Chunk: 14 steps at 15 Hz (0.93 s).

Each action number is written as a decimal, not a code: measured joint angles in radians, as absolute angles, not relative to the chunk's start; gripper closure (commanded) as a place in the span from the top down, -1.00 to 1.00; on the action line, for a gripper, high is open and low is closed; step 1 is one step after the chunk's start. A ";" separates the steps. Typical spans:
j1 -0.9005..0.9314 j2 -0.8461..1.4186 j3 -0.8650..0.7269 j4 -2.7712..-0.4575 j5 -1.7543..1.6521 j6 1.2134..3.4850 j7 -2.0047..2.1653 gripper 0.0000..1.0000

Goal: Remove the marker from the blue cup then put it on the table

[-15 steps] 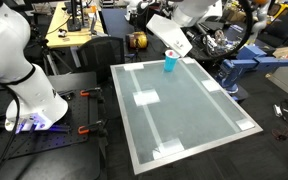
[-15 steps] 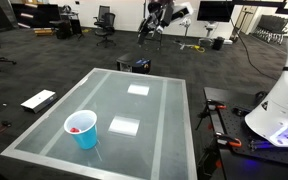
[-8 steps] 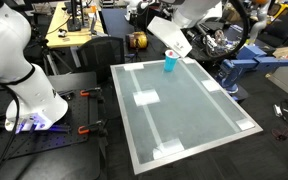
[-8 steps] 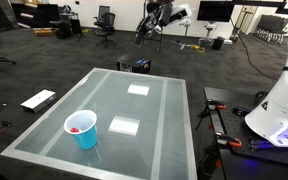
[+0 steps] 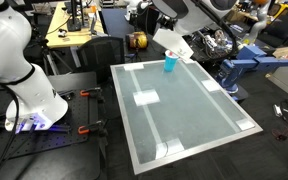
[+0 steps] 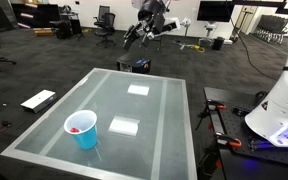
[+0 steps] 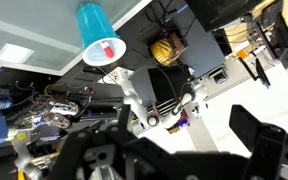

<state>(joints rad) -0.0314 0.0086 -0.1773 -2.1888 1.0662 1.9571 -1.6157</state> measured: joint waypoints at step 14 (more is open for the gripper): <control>-0.045 0.196 -0.096 -2.025 1.076 1.892 -1.873 1.00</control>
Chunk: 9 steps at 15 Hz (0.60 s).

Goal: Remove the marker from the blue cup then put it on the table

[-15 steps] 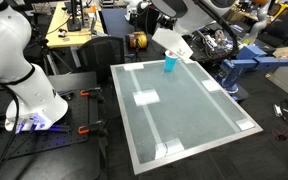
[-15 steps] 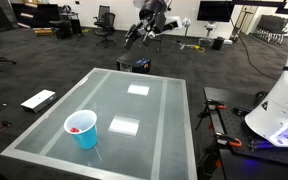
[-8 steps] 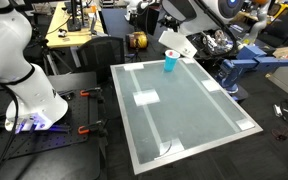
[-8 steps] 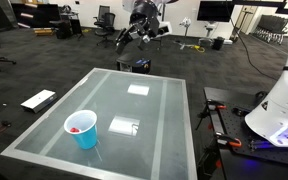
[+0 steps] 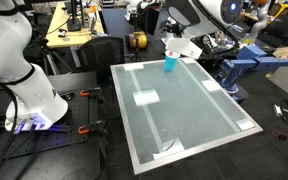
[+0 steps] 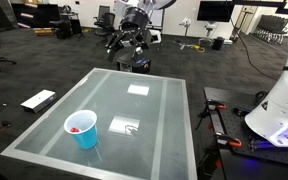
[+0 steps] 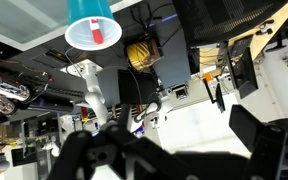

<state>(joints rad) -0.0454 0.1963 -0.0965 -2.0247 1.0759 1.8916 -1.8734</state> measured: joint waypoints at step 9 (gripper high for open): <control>-0.045 0.248 -0.046 -2.005 1.085 1.941 -2.086 1.00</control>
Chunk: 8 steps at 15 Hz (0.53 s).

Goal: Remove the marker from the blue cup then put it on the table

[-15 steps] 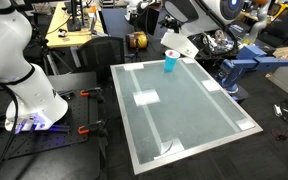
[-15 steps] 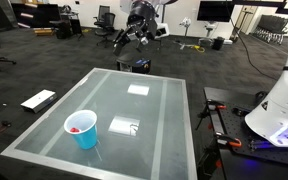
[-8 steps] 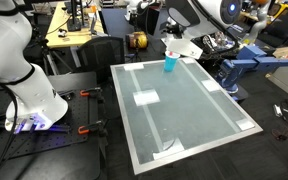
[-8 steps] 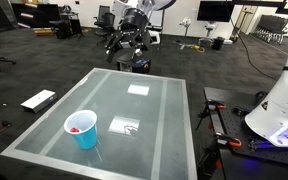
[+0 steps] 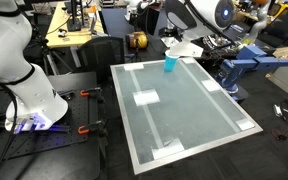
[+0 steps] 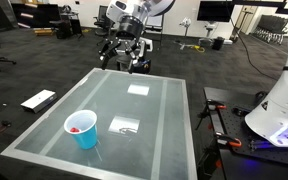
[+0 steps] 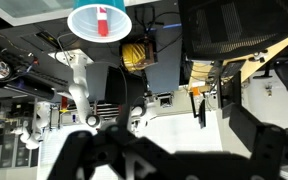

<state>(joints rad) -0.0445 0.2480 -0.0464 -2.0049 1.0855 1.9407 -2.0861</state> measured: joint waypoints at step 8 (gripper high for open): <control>-0.041 0.278 -0.016 -2.000 1.086 1.976 -2.155 1.00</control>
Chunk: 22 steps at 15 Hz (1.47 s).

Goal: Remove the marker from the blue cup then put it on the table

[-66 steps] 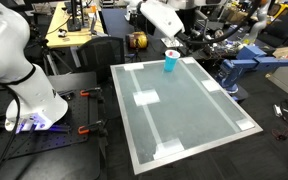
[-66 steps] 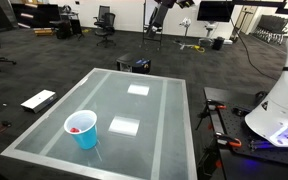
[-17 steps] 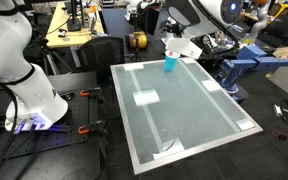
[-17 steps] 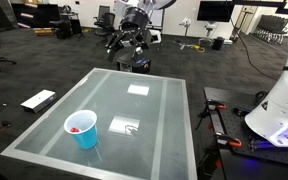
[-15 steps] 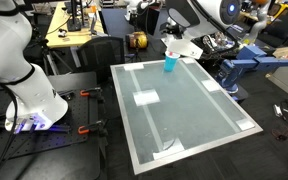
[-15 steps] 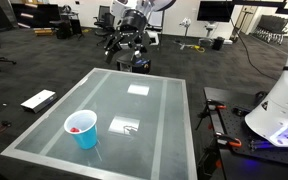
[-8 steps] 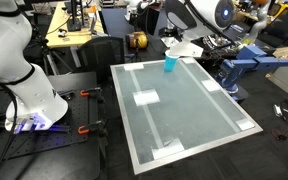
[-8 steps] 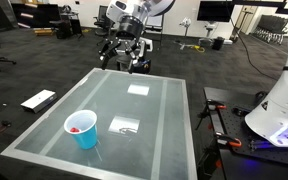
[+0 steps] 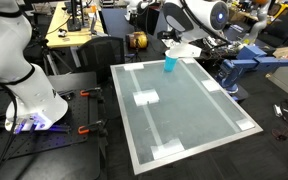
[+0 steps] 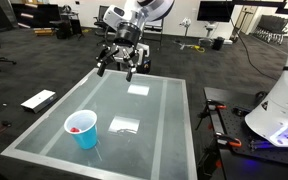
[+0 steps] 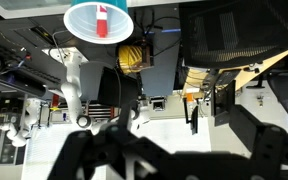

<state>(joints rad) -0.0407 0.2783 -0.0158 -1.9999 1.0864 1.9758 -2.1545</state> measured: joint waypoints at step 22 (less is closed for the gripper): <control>-0.027 0.444 0.019 -1.893 1.084 2.012 -2.350 1.00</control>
